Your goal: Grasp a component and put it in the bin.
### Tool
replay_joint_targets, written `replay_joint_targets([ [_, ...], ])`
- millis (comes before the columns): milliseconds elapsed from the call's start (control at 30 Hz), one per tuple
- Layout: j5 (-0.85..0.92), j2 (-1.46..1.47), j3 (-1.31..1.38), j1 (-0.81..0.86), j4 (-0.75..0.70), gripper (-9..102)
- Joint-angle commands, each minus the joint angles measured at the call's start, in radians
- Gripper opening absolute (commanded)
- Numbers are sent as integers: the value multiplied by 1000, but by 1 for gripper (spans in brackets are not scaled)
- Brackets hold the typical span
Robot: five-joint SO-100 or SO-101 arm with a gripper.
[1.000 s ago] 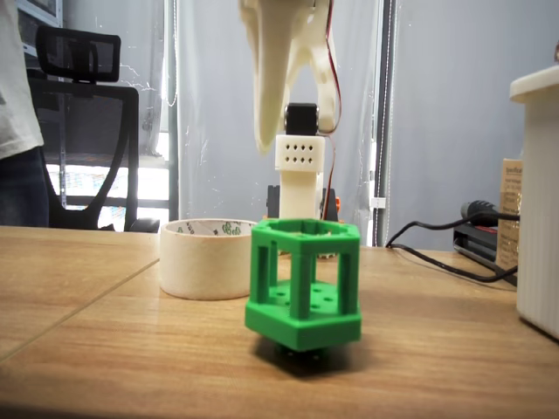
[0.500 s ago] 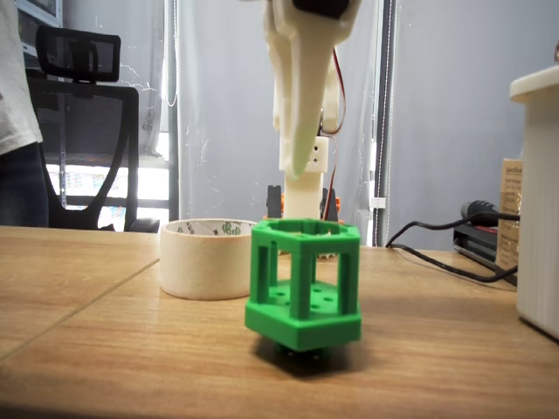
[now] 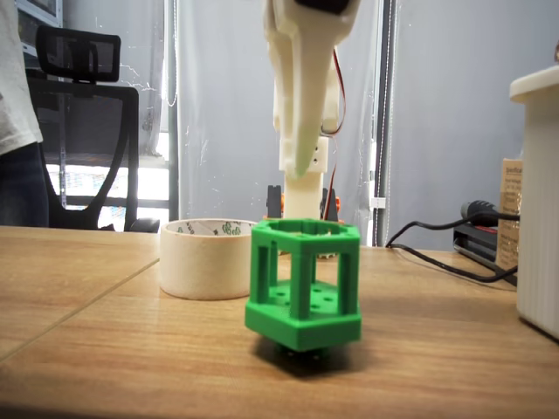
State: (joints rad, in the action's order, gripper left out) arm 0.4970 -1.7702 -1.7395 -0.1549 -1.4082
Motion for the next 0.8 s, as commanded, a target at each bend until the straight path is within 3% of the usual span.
replay_joint_targets([
  [0,9,-11,49,14,-8,14],
  [467,15,-8,-75,15,-6,18],
  [767,152,-8,-124,17,8,18],
])
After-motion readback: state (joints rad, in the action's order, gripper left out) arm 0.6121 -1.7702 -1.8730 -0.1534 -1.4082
